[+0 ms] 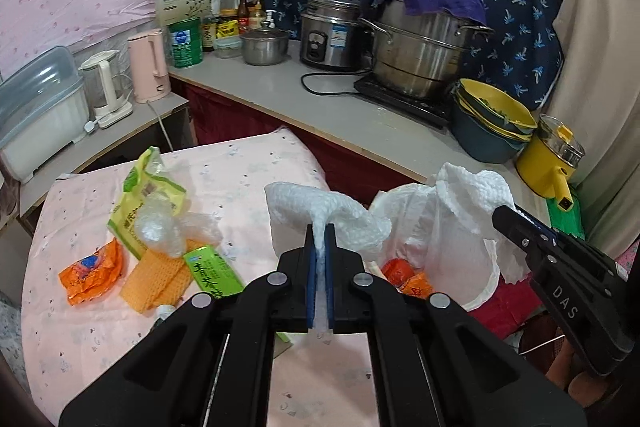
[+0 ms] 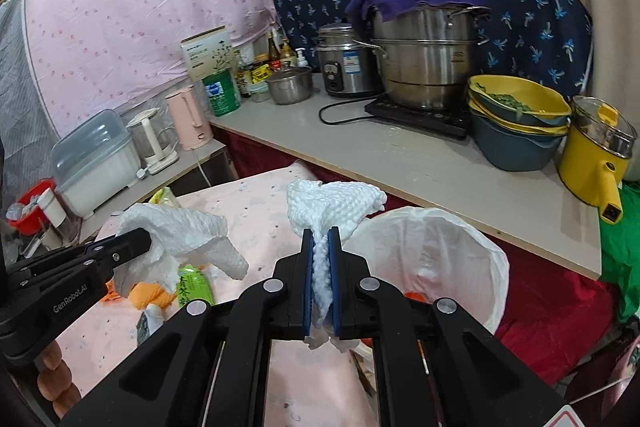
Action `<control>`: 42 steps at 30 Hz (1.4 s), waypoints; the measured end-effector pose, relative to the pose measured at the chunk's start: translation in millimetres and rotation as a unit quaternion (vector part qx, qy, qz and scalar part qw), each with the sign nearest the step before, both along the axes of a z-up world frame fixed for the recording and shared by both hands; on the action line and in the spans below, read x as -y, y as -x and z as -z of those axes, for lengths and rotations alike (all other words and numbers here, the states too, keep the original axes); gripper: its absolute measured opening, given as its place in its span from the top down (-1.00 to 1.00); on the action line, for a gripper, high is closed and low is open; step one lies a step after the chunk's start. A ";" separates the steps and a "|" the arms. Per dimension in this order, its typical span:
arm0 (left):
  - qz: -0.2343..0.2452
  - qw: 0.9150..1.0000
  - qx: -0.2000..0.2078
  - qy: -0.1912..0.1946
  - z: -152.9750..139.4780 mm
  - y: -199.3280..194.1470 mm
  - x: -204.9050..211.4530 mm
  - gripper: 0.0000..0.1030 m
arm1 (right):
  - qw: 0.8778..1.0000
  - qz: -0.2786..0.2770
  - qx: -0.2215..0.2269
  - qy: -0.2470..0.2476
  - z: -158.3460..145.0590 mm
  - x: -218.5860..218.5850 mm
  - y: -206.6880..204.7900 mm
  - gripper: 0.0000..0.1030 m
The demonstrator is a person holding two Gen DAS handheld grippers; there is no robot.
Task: Collect trash
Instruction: 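Carry both tissues over the trash bin and open both tools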
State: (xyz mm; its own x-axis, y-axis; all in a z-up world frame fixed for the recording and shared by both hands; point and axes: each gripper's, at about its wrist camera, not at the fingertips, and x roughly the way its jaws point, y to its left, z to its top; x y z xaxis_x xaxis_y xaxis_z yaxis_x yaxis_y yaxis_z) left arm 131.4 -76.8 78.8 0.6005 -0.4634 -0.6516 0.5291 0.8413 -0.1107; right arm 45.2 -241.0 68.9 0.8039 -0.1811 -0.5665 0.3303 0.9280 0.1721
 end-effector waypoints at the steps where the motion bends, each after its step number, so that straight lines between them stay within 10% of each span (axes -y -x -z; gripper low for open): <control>1: 0.007 1.000 0.000 -0.002 1.1 2.9 8.6 0.94 | 1.000 0.006 -0.001 -0.002 1.0 6.7 2.8 0.87; 28: 0.113 0.992 -0.038 -0.043 52.9 4.3 152.4 0.89 | 0.994 0.095 -0.028 -0.048 48.0 109.0 36.0 0.87; 33: 0.103 0.993 -0.031 -0.042 57.5 -7.0 157.6 0.19 | 0.993 0.096 -0.038 -0.052 56.5 111.8 26.7 0.87; 42: 0.066 0.996 -0.020 -0.050 60.2 -24.2 142.0 -0.10 | 0.994 0.087 -0.050 -0.050 63.8 109.3 2.0 0.86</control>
State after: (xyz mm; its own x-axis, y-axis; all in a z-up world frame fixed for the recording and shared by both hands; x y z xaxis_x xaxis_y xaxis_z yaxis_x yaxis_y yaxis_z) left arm 155.6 -218.8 18.5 0.5113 -0.4683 -0.7206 0.6333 0.7721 -0.0524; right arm 43.2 -350.3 5.0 0.7046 -0.2507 -0.6639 0.5038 0.8355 0.2192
